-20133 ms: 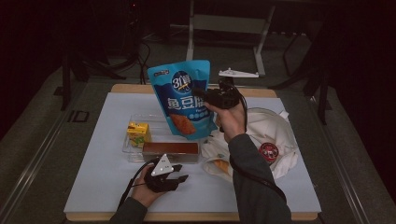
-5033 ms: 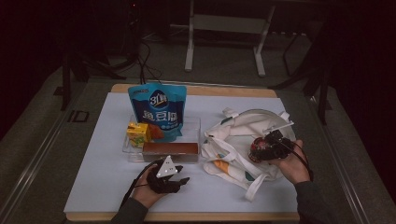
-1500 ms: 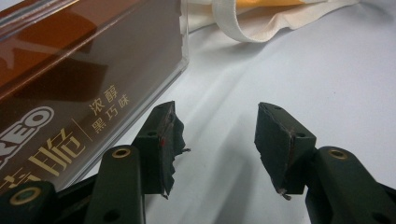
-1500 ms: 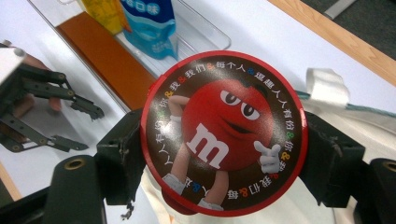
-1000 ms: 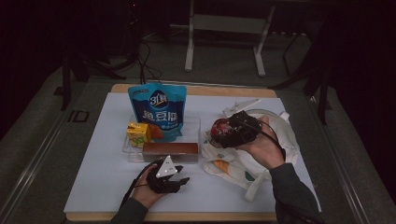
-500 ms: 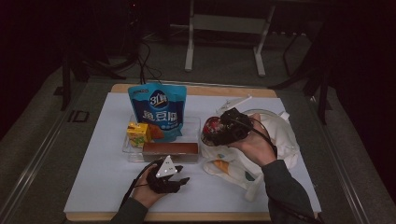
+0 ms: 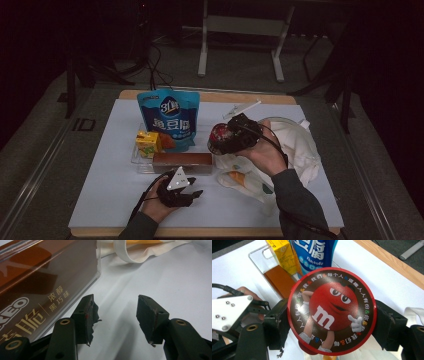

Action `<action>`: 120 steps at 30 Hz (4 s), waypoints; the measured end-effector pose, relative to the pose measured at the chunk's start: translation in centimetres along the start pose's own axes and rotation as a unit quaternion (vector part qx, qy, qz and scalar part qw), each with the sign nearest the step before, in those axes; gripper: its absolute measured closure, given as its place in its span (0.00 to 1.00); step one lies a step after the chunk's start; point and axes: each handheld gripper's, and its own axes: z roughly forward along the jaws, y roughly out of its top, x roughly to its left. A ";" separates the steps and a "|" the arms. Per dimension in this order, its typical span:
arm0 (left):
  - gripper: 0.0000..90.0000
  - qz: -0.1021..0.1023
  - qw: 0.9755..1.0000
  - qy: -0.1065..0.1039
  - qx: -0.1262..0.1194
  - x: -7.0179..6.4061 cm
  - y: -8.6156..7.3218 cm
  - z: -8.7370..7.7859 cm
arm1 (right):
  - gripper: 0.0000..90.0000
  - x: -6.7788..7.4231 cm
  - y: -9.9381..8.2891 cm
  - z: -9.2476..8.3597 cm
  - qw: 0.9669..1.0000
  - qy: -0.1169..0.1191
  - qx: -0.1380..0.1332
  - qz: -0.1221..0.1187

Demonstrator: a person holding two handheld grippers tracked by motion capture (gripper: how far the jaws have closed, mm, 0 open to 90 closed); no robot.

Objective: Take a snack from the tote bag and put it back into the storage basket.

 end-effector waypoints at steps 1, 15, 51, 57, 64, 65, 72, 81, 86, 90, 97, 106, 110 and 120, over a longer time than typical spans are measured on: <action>0.54 0.001 1.000 0.001 0.000 0.0 0.0 0.0 | 0.28 0.1 0.2 0.2 1.000 0.001 -0.002 0.004; 0.54 0.001 1.000 0.001 0.000 0.0 0.0 0.0 | 0.28 0.4 1.4 1.5 1.000 -0.004 0.001 0.017; 0.54 -0.004 1.000 0.000 -0.001 0.1 0.0 0.0 | 0.28 -0.5 2.7 4.4 0.998 -0.024 0.005 0.059; 0.54 -0.004 1.000 0.000 -0.002 0.1 0.0 0.0 | 0.28 -0.3 2.9 4.8 0.998 -0.022 0.005 0.059; 0.54 -0.005 1.000 -0.001 -0.002 0.2 0.0 0.0 | 0.28 -0.3 3.0 5.2 0.998 -0.023 0.009 0.062; 0.54 -0.005 1.000 -0.001 -0.002 0.2 0.0 0.0 | 0.28 -0.4 2.9 5.3 0.998 -0.023 0.008 0.062; 0.54 -0.007 1.000 -0.001 -0.002 0.2 0.0 0.0 | 0.28 -0.3 2.8 5.8 0.998 -0.021 0.012 0.066; 0.54 -0.004 1.000 0.000 -0.001 0.1 0.0 0.0 | 0.28 -0.2 2.6 6.7 0.997 -0.022 0.016 0.070; 0.54 -0.004 1.000 0.000 -0.003 0.1 0.0 -0.1 | 0.28 -0.3 2.5 7.1 0.997 -0.023 0.019 0.075; 0.54 -0.004 1.000 -0.001 -0.004 0.1 0.0 -0.1 | 0.28 -0.3 2.3 7.6 0.996 -0.025 0.022 0.081; 0.54 -0.003 1.000 0.000 -0.004 0.1 0.0 -0.1 | 0.28 -0.4 2.2 8.2 0.995 -0.031 0.029 0.090; 0.54 -0.003 1.000 0.000 -0.004 0.1 0.0 -0.1 | 0.28 -0.4 2.0 8.9 0.994 -0.037 0.035 0.094; 0.54 -0.002 1.000 0.000 -0.004 0.1 0.0 -0.1 | 0.28 -0.4 1.9 9.2 0.994 -0.036 0.037 0.099; 0.54 -0.002 1.000 0.001 -0.004 0.1 0.0 -0.1 | 0.28 -0.1 1.8 10.1 0.993 -0.044 0.046 0.098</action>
